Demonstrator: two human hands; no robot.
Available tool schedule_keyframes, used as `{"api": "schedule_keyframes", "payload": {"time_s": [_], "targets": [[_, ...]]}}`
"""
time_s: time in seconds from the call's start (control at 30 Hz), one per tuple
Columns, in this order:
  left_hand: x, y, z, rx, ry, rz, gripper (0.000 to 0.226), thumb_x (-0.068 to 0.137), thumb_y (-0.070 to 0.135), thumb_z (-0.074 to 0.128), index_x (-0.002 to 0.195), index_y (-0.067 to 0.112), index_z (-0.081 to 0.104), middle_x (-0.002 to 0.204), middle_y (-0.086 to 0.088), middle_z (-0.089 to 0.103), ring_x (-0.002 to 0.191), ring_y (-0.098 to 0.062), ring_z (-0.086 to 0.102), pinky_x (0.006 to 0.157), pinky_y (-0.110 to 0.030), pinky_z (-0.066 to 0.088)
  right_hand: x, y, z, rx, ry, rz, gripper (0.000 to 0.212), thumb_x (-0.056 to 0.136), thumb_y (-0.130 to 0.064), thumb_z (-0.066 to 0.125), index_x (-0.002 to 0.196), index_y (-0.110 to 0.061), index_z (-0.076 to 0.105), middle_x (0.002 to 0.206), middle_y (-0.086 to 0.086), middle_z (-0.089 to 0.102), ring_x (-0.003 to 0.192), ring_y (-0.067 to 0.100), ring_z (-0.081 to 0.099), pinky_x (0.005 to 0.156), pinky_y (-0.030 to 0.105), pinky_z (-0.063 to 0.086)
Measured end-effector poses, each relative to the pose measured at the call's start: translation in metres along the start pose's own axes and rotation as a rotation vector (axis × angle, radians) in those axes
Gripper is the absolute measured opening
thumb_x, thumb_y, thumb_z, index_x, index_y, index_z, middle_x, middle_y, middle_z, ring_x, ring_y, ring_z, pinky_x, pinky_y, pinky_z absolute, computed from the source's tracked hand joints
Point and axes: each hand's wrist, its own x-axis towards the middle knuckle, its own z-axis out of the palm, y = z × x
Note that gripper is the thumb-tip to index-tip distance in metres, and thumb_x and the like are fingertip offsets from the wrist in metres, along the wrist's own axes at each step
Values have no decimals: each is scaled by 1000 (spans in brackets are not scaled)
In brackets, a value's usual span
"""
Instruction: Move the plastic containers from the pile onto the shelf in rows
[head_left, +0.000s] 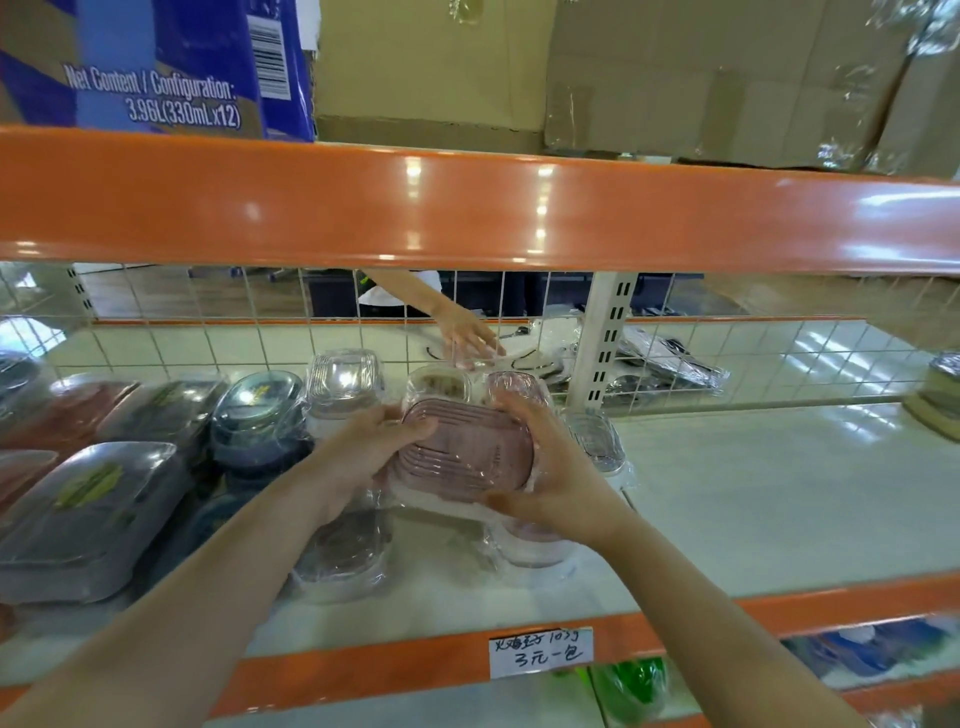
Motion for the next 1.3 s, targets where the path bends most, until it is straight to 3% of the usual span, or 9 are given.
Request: {"api": "schedule_keyframes", "payload": {"time_s": [0.1, 0.37, 0.57, 0.63, 0.8, 0.9, 1.0, 1.13, 1.3], "targets": [[2, -4, 9, -163, 60, -59, 30, 84, 22, 67, 105, 5, 53, 85, -10, 69, 66, -20, 64, 53, -25, 51, -3, 8, -4, 2, 128, 84, 79, 74, -23, 80, 131, -46, 31, 131, -26, 37, 127, 1, 36, 107, 24, 32], [11, 1, 65, -648, 163, -93, 64, 77, 11, 72, 129, 3, 36, 115, -19, 62, 89, -29, 68, 68, -43, 59, 3, 17, -2, 407, 363, 447, 65, 85, -40, 65, 141, -24, 36, 122, 3, 58, 100, 16, 63, 83, 32, 53], [15, 4, 84, -219, 90, -31, 63, 68, 56, 71, 114, 16, 56, 112, -8, 61, 102, -26, 61, 92, -41, 50, 24, 27, -23, 679, 544, 573, 63, 88, -21, 66, 142, -17, 34, 105, 10, 64, 75, 16, 62, 60, 25, 51], [14, 1, 81, -100, 69, 6, 34, 84, 48, 62, 105, 22, 65, 104, -3, 60, 95, -17, 58, 86, -33, 47, 32, 33, -29, 658, 575, 577, 64, 86, -21, 68, 141, -17, 36, 113, 12, 64, 76, 16, 62, 58, 24, 49], [16, -12, 74, 9, 170, 48, 29, 90, 17, 63, 114, 16, 46, 94, 12, 55, 79, 3, 53, 56, -2, 41, 55, 45, -31, 430, 605, 596, 56, 88, -24, 65, 136, -14, 40, 106, 8, 63, 77, 18, 59, 74, 36, 53], [16, -13, 65, 230, 213, 122, 43, 89, 15, 60, 130, 17, 47, 120, 2, 53, 96, -6, 51, 78, -16, 41, 67, 46, -27, 338, 581, 560, 52, 91, -28, 59, 137, -13, 39, 102, 1, 60, 76, 16, 56, 72, 33, 48], [22, -11, 53, 482, 247, 185, 51, 89, 17, 58, 138, 19, 43, 136, -3, 41, 112, -14, 44, 90, -27, 38, 73, 44, -22, 112, 438, 517, 63, 85, -38, 66, 139, -19, 39, 131, 3, 43, 115, 20, 49, 91, 31, 43], [34, -9, 43, 764, 162, 179, 70, 87, 32, 61, 147, 23, 28, 152, 0, 23, 134, -26, 34, 105, -43, 38, 66, 39, -19, -122, 173, 439, 81, 77, -42, 75, 143, -18, 36, 138, 3, 33, 127, 23, 39, 98, 27, 31], [39, -6, 46, 988, 52, 79, 80, 90, 42, 56, 152, 23, 9, 160, 0, -1, 147, -24, 6, 112, -43, 25, 68, 54, -30, -277, 121, 383, 73, 76, -37, 76, 140, -25, 43, 151, 1, 27, 136, 22, 33, 108, 35, 31]]}}
